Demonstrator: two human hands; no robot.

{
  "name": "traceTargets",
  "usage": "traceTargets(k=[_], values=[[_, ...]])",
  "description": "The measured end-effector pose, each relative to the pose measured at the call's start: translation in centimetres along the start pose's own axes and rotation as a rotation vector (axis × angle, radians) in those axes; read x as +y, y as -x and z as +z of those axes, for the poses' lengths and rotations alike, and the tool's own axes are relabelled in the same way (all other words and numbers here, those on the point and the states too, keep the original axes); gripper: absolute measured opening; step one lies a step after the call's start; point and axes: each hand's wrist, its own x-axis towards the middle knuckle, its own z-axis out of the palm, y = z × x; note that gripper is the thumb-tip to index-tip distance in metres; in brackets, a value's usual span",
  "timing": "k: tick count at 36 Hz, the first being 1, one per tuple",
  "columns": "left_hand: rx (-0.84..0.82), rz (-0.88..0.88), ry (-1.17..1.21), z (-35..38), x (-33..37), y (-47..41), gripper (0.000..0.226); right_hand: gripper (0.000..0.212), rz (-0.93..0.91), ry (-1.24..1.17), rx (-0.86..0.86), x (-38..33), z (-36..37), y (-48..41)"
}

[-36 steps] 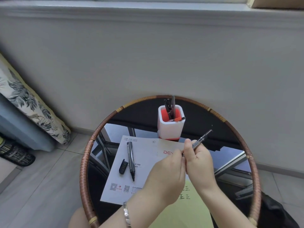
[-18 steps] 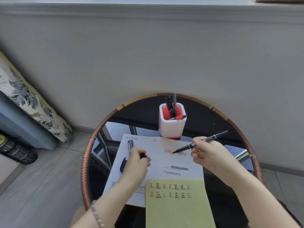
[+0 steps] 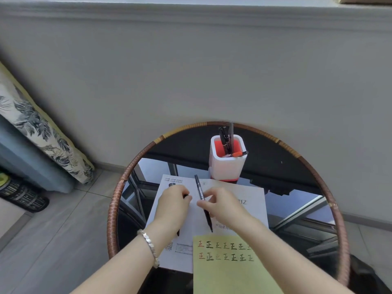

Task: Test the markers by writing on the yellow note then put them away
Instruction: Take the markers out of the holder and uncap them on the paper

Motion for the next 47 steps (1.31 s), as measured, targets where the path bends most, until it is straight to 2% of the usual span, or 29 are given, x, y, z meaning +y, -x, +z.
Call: traceTargets(k=[5, 11, 13, 17, 20, 23, 27, 35, 41, 44, 47], values=[[-0.030, -0.014, -0.030, 0.2, -0.2, -0.4, 0.021, 0.031, 0.003, 0.074, 0.098, -0.5, 2.1, -1.2], [-0.006, 0.038, -0.047, 0.1, -0.1, 0.1, 0.027, 0.037, -0.011, 0.107, 0.132, 0.0, 1.6, -0.5], [0.008, 0.073, -0.053, -0.2, 0.0, 0.3, 0.029, 0.030, -0.080, 0.085, 0.232, 0.0, 0.0, 0.3], [-0.040, 0.125, -0.037, -1.1, 0.6, 1.1, 0.029, 0.010, -0.279, -0.010, 0.587, -1.0, -4.8, 1.6], [-0.029, 0.174, -0.051, -1.8, 1.1, 1.8, 0.028, 0.014, -0.351, 0.154, 0.700, -1.6, -8.1, 1.2], [-0.025, 0.195, -0.051, -2.4, 1.6, 2.2, 0.027, 0.030, -0.281, 0.431, 0.596, -1.9, -9.5, -0.3], [-0.028, 0.210, -0.044, -3.0, 1.9, 2.5, 0.027, 0.030, -0.212, 0.585, 0.476, -1.8, -9.3, -2.1], [-0.024, 0.222, -0.021, -3.2, 2.6, 2.6, 0.028, 0.024, -0.314, 0.528, 0.591, -0.8, -9.0, -2.0], [-0.037, 0.244, -0.020, -2.6, 3.5, 2.7, 0.027, 0.023, -0.355, 0.536, 0.528, 0.0, -9.3, -1.6], [-0.037, 0.255, -0.029, -2.4, 3.7, 2.7, 0.027, 0.022, -0.284, 0.432, 0.518, 0.3, -9.5, -2.4], [-0.032, 0.248, -0.033, -2.5, 3.7, 2.6, 0.027, 0.022, -0.315, 0.418, 0.551, 0.3, -9.8, -2.7]])
